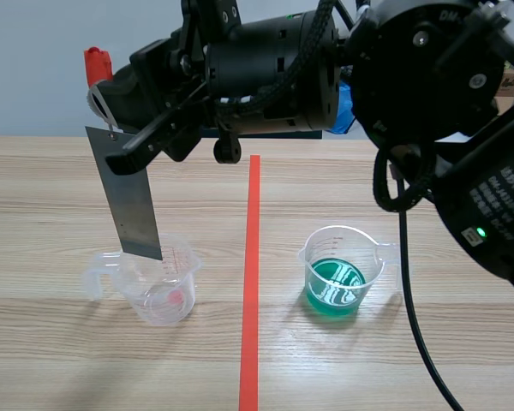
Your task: Do the redox reaction experiment
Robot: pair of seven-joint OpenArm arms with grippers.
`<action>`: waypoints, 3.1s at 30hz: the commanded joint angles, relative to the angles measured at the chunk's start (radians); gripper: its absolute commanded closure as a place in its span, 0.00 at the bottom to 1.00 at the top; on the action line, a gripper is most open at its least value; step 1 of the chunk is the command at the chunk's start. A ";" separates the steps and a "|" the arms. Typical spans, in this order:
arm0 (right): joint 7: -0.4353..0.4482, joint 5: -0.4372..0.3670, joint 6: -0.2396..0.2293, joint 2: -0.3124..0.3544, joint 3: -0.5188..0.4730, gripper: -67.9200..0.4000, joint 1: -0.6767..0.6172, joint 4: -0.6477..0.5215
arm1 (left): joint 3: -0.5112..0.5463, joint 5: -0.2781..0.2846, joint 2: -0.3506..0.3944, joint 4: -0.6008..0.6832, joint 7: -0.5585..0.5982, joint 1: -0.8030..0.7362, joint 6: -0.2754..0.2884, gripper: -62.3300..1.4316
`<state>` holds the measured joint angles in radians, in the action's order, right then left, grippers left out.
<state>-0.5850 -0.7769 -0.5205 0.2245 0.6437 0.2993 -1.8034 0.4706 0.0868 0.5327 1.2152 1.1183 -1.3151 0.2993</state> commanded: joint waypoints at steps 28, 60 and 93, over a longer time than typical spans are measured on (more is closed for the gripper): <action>0.140 0.060 -0.005 -0.003 0.020 0.99 0.016 0.115 | -0.003 0.006 -0.003 0.011 0.010 -0.002 0.002 0.00; 0.428 0.517 -0.057 -0.103 0.098 0.99 0.016 0.346 | -0.003 0.006 -0.003 0.011 0.010 -0.002 0.002 0.00; 0.461 0.636 -0.057 -0.106 0.117 0.99 0.017 0.399 | -0.003 0.006 -0.003 0.011 0.010 -0.002 0.002 0.00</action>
<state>-0.1287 -0.1383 -0.5808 0.1246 0.7551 0.2989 -1.3922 0.4706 0.0868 0.5327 1.2152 1.1114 -1.3151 0.2993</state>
